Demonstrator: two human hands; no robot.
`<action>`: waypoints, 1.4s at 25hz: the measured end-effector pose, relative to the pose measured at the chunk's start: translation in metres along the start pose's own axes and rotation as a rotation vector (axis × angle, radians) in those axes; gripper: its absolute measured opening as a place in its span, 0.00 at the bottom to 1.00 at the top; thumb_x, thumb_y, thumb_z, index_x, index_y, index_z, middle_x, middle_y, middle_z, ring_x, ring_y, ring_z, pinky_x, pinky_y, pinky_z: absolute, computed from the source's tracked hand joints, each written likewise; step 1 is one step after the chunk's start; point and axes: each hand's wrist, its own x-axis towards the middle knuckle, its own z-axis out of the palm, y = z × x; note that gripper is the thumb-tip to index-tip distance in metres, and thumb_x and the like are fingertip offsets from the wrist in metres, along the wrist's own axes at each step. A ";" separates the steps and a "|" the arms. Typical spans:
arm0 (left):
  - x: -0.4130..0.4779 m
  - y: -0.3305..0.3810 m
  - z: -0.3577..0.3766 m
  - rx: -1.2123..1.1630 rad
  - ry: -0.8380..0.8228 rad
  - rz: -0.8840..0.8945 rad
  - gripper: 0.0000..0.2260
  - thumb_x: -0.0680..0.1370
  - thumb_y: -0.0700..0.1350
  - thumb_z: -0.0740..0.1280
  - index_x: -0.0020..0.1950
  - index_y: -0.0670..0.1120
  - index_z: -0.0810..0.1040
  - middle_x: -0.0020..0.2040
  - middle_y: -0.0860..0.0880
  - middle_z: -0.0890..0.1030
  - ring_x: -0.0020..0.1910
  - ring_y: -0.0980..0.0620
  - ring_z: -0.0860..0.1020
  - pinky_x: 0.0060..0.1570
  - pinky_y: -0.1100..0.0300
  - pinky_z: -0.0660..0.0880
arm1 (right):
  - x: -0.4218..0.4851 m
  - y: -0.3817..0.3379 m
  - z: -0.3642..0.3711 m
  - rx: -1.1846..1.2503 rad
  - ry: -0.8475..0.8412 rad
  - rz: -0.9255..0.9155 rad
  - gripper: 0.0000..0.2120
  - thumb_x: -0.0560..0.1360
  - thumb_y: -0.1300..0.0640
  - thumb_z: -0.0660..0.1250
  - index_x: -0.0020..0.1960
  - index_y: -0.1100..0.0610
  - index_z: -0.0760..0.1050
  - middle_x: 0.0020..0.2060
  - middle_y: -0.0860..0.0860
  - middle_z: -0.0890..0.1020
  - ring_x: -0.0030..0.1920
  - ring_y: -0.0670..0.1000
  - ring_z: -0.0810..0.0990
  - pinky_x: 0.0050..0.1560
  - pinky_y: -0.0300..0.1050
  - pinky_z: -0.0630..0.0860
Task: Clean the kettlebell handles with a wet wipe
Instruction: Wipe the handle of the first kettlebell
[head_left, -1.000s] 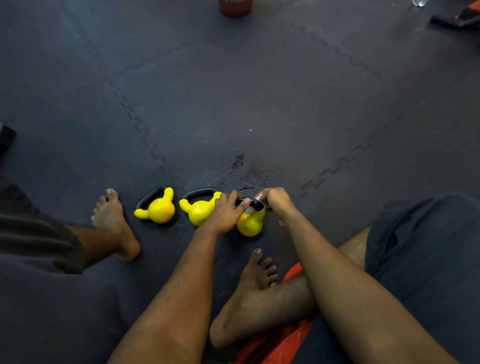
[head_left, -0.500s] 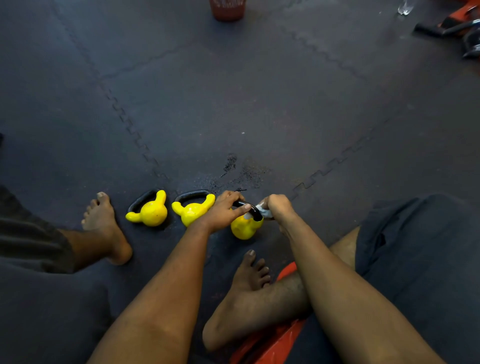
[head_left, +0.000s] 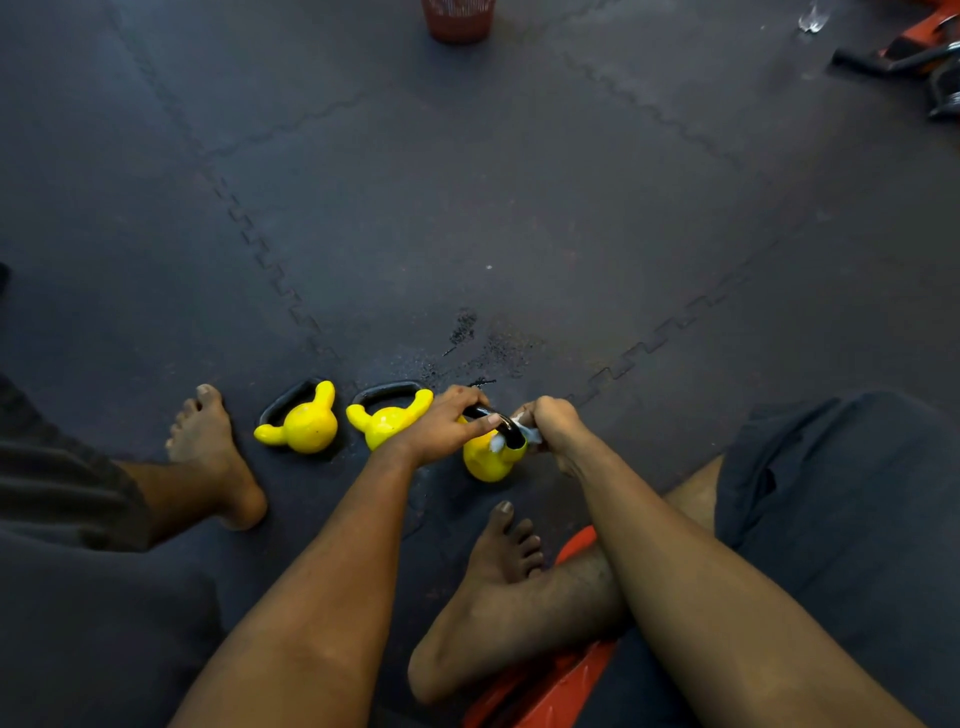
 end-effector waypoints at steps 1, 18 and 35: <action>0.000 -0.001 0.000 -0.008 0.004 0.002 0.18 0.72 0.66 0.61 0.50 0.54 0.76 0.50 0.49 0.75 0.52 0.53 0.71 0.54 0.60 0.67 | 0.002 0.002 0.000 0.016 0.009 0.008 0.11 0.67 0.69 0.61 0.31 0.59 0.77 0.30 0.57 0.76 0.30 0.54 0.71 0.30 0.42 0.70; 0.001 -0.004 0.001 -0.042 0.002 0.025 0.12 0.76 0.58 0.65 0.52 0.52 0.77 0.51 0.48 0.75 0.52 0.53 0.72 0.52 0.60 0.67 | -0.008 0.001 -0.005 0.003 0.013 0.039 0.10 0.68 0.68 0.61 0.34 0.58 0.77 0.30 0.54 0.75 0.30 0.52 0.69 0.27 0.37 0.63; 0.000 -0.006 0.002 -0.090 0.025 -0.019 0.11 0.76 0.59 0.66 0.51 0.54 0.76 0.49 0.48 0.74 0.48 0.57 0.71 0.48 0.66 0.65 | -0.014 -0.001 -0.002 0.031 0.037 0.056 0.10 0.70 0.69 0.61 0.35 0.59 0.77 0.31 0.53 0.76 0.30 0.51 0.70 0.24 0.36 0.64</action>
